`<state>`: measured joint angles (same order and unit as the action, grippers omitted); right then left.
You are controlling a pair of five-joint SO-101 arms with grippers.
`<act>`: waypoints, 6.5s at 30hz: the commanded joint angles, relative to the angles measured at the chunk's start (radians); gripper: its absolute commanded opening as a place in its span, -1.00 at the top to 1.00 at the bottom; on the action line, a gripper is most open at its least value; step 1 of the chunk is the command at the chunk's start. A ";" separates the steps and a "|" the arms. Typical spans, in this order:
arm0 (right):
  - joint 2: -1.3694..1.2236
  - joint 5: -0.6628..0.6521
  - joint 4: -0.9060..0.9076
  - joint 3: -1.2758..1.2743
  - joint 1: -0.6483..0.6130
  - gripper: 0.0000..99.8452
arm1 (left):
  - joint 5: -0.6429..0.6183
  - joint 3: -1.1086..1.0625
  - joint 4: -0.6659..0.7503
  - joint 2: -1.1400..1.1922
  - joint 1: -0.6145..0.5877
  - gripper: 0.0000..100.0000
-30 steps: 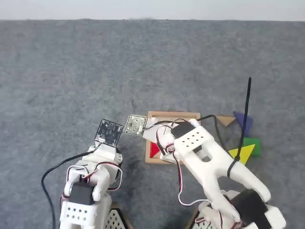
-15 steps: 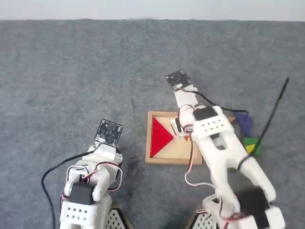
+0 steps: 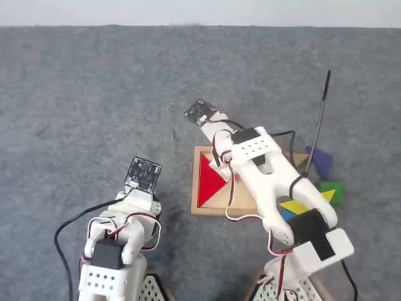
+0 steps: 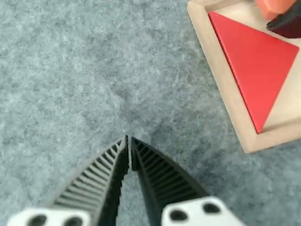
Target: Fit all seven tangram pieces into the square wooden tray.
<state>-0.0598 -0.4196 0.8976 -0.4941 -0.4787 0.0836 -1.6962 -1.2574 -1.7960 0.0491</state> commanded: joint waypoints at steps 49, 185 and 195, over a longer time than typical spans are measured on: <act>0.067 -0.181 -0.024 0.003 -0.016 0.91 | -0.005 0.012 -0.005 -0.021 -0.005 0.97; 0.136 0.239 0.222 0.026 0.598 0.75 | -0.005 0.012 -0.005 -0.021 -0.005 0.97; -0.041 0.436 0.226 0.166 0.435 0.76 | -0.005 0.012 -0.005 -0.021 -0.005 0.97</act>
<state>-0.0721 -0.1128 1.1293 -0.4173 0.0276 0.0836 -1.6962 -1.2574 -1.7960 0.0491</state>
